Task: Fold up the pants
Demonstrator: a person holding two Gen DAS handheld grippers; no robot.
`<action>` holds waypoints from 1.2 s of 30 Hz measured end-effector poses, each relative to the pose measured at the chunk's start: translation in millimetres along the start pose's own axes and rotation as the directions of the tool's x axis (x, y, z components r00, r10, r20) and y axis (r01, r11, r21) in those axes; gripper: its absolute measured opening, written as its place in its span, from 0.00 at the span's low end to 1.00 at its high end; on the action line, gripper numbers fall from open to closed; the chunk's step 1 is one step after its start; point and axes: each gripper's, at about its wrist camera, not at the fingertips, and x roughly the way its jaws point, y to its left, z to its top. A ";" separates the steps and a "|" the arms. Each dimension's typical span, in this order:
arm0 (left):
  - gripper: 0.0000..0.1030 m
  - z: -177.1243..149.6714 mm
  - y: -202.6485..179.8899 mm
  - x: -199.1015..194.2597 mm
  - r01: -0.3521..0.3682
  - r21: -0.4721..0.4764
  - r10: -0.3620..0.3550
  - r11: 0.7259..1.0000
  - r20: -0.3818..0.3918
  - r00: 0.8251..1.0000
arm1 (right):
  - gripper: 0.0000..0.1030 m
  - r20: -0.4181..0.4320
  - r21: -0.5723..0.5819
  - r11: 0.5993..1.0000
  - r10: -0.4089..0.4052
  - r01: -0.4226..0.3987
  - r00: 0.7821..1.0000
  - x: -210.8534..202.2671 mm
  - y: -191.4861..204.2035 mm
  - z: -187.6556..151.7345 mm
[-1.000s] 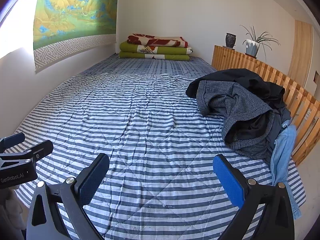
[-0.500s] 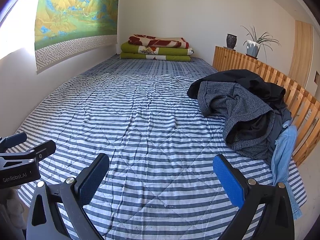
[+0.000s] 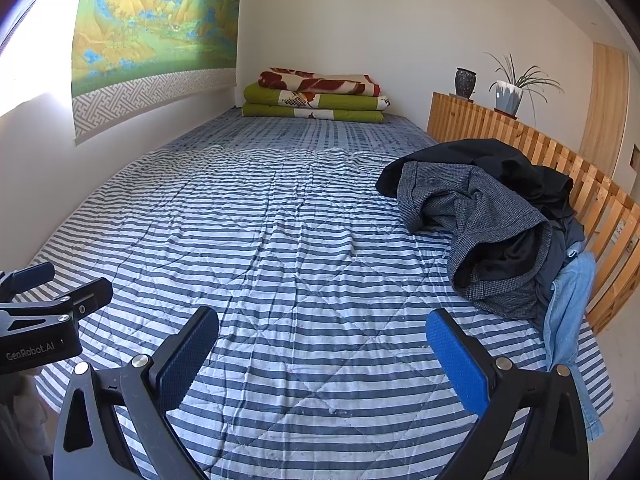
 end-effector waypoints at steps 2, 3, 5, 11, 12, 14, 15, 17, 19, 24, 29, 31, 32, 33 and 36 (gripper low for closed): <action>1.00 -0.4 0.5 -0.7 0.002 0.001 -0.002 1.000 0.002 1.000 | 0.99 0.000 -0.002 1.000 0.002 -0.002 1.000 0.0 0.6 0.2; 1.00 0.0 0.6 -1.2 0.001 0.001 -0.001 1.000 0.003 1.000 | 0.99 -0.001 -0.002 1.000 0.005 -0.005 1.000 0.2 0.8 0.2; 1.00 0.3 1.0 -2.0 0.001 0.001 -0.001 1.000 0.005 1.000 | 0.99 -0.003 0.001 1.000 0.010 -0.010 1.000 0.6 0.4 0.7; 1.00 -0.5 2.9 -3.1 0.005 0.007 -0.005 1.000 0.003 1.000 | 0.99 -0.004 0.010 1.000 0.008 -0.008 1.000 1.6 -0.3 -0.7; 1.00 -0.5 2.8 -3.1 0.006 0.007 -0.006 1.000 0.004 1.000 | 0.99 -0.003 0.010 1.000 0.007 -0.007 1.000 1.8 -0.5 -0.7; 1.00 -0.7 2.8 -3.0 0.005 0.007 -0.006 1.000 0.005 1.000 | 0.99 -0.005 0.014 1.000 0.008 -0.008 1.000 2.3 -1.2 -0.7; 1.00 -0.8 2.9 -3.0 0.006 0.008 -0.006 1.000 0.004 1.000 | 0.99 -0.005 0.016 1.000 0.007 -0.007 1.000 2.5 -1.3 -0.2; 1.00 -0.8 2.7 -2.9 0.006 0.008 -0.006 1.000 0.004 1.000 | 0.99 -0.007 0.017 1.000 0.009 -0.009 1.000 2.7 -1.9 0.0; 1.00 -0.8 2.8 -2.9 0.007 0.008 -0.007 1.000 0.004 1.000 | 0.99 -0.008 0.011 1.000 0.007 -0.007 1.000 3.4 -1.4 -0.3; 1.00 -1.8 2.0 -1.7 0.009 0.010 -0.009 1.000 0.002 1.000 | 0.99 -0.013 0.009 1.000 0.009 -0.009 1.000 4.8 -0.5 -1.2; 1.00 -2.7 2.3 0.4 0.012 0.010 -0.012 1.000 -0.002 1.000 | 0.99 -0.010 0.021 1.000 -0.004 0.004 1.000 5.8 -2.0 0.1; 1.00 -2.5 2.0 1.2 0.009 0.011 -0.009 1.000 -0.002 1.000 | 0.99 -0.010 0.024 1.000 -0.008 0.008 1.000 6.3 -2.9 1.0; 1.00 -1.4 2.3 2.4 0.008 0.011 -0.008 1.000 -0.003 1.000 | 0.99 -0.010 0.023 1.000 -0.011 0.011 1.000 6.6 -3.2 1.2; 1.00 -1.5 2.4 3.3 0.007 0.010 -0.007 1.000 -0.005 1.000 | 0.99 -0.010 0.023 1.000 -0.014 0.014 1.000 7.0 -3.4 1.6; 1.00 -1.0 1.9 7.1 0.007 0.008 -0.006 1.000 -0.014 1.000 | 0.99 -0.010 0.027 0.999 -0.017 0.017 1.000 8.2 -5.2 2.9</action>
